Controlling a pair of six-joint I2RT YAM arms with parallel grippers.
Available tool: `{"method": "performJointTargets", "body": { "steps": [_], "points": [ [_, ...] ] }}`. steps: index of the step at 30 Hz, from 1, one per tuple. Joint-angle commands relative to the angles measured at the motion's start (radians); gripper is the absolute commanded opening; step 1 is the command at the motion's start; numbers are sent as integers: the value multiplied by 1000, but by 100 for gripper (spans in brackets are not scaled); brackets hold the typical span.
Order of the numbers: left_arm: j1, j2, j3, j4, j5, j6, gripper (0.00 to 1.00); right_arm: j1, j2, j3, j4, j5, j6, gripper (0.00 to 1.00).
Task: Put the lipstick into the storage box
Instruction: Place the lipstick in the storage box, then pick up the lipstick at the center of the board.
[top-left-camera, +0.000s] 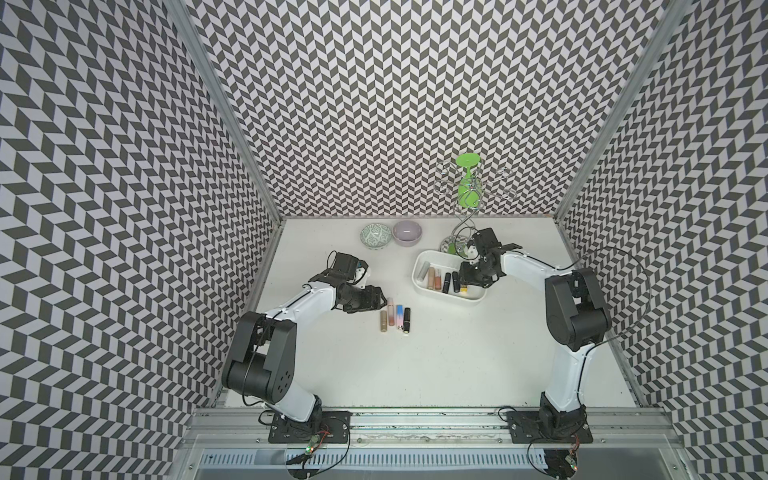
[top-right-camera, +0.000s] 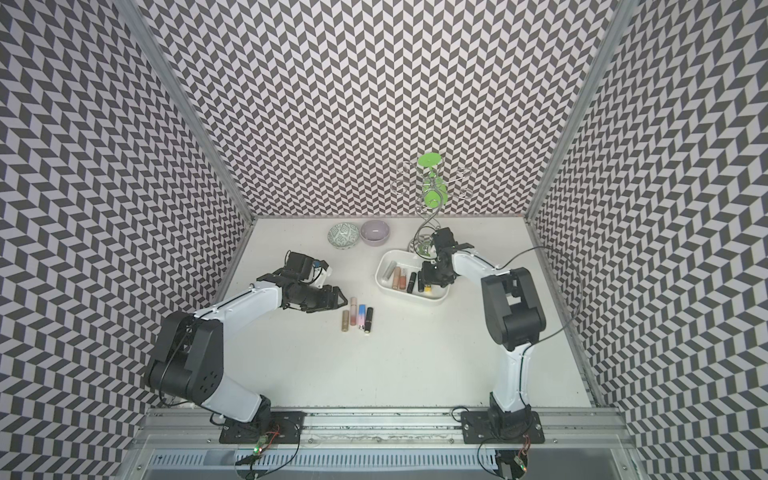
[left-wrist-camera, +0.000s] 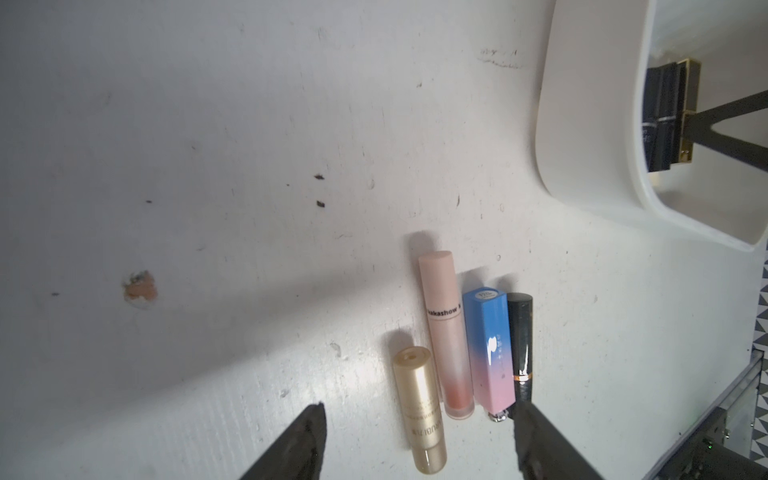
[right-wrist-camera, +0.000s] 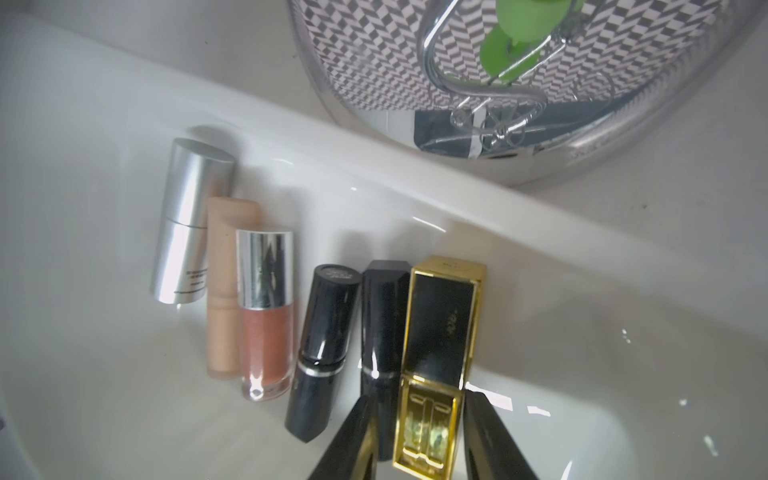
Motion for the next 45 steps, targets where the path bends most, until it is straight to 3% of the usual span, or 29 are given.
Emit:
{"method": "performJointTargets", "body": {
  "steps": [1, 10, 22, 45],
  "points": [
    [3, 21, -14, 11, -16, 0, 73, -4, -106, -15, 35, -34, -3, 40],
    [-41, 26, -1, -16, -103, 12, 72, -4, -265, -68, 23, -73, 13, 49],
    [-130, 11, -17, -37, -208, -13, 68, 0, -400, -138, 28, -174, 29, 52],
    [-189, 77, -27, -51, -319, -8, 59, 1, -437, -186, 37, -193, 29, 52]
  ]
}}
